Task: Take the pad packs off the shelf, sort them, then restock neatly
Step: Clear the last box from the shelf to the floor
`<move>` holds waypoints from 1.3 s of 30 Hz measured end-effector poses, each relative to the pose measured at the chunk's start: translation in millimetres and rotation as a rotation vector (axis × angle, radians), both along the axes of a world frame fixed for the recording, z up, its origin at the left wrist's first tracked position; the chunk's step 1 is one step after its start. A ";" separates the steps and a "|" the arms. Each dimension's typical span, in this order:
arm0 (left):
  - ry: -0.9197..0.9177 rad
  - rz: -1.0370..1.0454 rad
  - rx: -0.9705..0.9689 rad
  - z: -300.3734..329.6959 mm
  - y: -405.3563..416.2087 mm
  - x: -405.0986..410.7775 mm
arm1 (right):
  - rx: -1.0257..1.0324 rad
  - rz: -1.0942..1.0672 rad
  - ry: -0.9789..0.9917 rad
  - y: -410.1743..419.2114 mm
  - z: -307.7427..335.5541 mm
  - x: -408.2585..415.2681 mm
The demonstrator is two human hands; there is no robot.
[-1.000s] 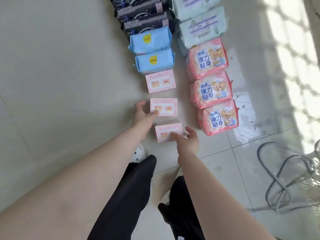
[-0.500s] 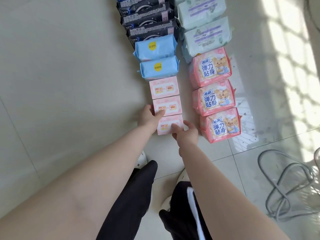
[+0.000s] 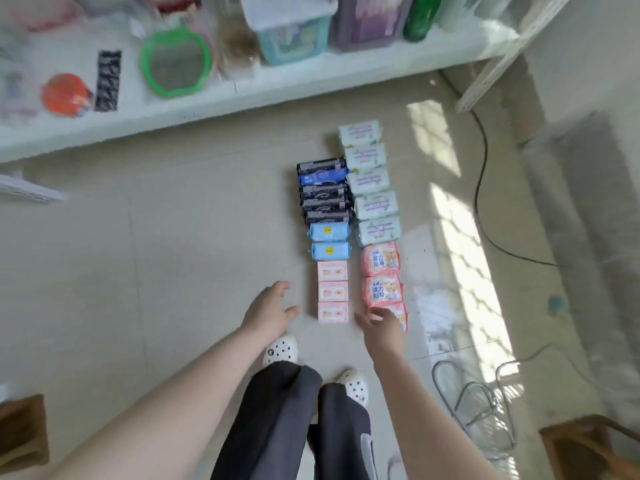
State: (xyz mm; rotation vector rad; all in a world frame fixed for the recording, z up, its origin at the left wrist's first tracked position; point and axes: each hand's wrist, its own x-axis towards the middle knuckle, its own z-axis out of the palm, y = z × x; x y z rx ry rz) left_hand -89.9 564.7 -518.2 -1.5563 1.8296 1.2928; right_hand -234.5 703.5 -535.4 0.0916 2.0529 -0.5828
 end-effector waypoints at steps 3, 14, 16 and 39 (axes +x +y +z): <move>0.024 -0.133 -0.078 136.4 -27.8 -0.7 | -0.063 0.284 0.144 -39.8 140.1 -19.7; 0.128 -0.321 -0.577 422.3 -122.3 63.4 | -0.306 1.309 0.794 -180.0 454.5 25.4; 0.129 -0.337 -0.633 446.1 -145.4 76.8 | -0.298 1.375 0.840 -202.6 469.3 42.1; 0.017 -0.515 -0.842 495.9 -460.2 177.5 | -0.198 1.288 0.878 -514.7 511.4 135.7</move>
